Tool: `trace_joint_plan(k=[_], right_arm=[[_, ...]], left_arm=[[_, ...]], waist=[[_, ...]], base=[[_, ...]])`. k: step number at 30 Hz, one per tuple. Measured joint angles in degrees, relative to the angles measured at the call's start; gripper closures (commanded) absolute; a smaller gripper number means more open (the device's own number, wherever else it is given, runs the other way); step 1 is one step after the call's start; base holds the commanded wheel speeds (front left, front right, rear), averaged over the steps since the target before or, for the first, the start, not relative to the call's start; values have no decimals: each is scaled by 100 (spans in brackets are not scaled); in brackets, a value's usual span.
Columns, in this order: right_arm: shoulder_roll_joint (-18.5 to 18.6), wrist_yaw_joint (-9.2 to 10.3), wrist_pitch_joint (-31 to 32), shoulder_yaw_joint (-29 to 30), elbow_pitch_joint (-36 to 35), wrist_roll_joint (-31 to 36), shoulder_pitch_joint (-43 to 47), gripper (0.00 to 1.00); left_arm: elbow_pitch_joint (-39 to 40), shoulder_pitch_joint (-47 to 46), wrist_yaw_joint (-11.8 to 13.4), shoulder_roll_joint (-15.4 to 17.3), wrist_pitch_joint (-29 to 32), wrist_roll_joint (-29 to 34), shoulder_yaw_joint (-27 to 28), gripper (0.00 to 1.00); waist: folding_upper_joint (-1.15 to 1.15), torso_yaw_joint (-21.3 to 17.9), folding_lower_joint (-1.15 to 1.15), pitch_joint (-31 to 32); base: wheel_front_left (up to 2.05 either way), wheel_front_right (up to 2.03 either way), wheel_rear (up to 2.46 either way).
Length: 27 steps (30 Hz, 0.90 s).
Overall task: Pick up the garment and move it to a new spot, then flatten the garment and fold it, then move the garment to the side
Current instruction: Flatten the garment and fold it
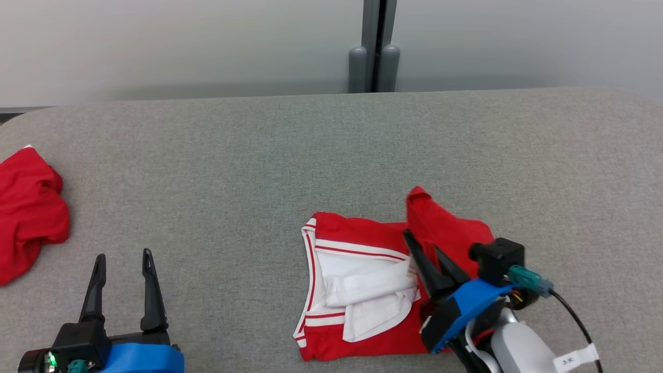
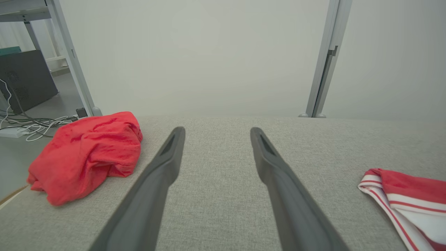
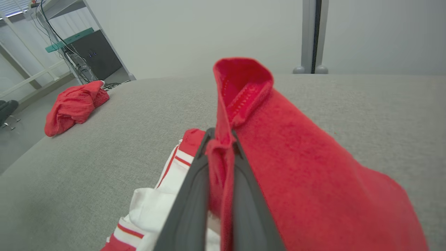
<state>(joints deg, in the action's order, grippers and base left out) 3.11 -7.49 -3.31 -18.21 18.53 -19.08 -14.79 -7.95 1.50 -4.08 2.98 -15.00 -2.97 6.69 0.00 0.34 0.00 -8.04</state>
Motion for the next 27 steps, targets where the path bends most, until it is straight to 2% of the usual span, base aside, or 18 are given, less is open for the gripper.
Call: trace_joint_plan(k=[9, 17, 18, 19, 24, 27], right_arm=[[-26, 0, -253, -1080, 420, -762, -604, 100], [-29, 0, -533, -1561, 896, -1168, -900, 100], [-24, 0, -576, -1606, 954, -1238, -929, 55], [-27, 0, -595, -1647, 1017, -1321, -964, 0], [-30, 0, -890, -1647, 1266, -1359, -1088, 0], [-32, 0, -1040, -1401, 1340, -1173, -1102, 0]], left_arm=[[-66, -112, -43, -2, 0, -15, -81, 0], [-88, -199, -24, -2, 0, -107, -169, 0], [-96, -203, -23, -2, 0, -109, -177, 0], [-109, -203, -23, -2, 0, -109, -190, 0], [-104, -271, -24, -3, 0, -109, -259, 0], [-70, -273, -24, -3, 0, -109, -249, 0]], waist=[[0, 202, 0, -83], [0, 299, 0, -226], [1, 296, 1, -236], [0, 289, 0, -243], [0, 229, 0, -229], [0, 152, 0, -195]], base=[[0, 0, 0], [0, 0, 0], [0, 0, 0], [0, 0, 0], [0, 0, 0], [0, 0, 0]])
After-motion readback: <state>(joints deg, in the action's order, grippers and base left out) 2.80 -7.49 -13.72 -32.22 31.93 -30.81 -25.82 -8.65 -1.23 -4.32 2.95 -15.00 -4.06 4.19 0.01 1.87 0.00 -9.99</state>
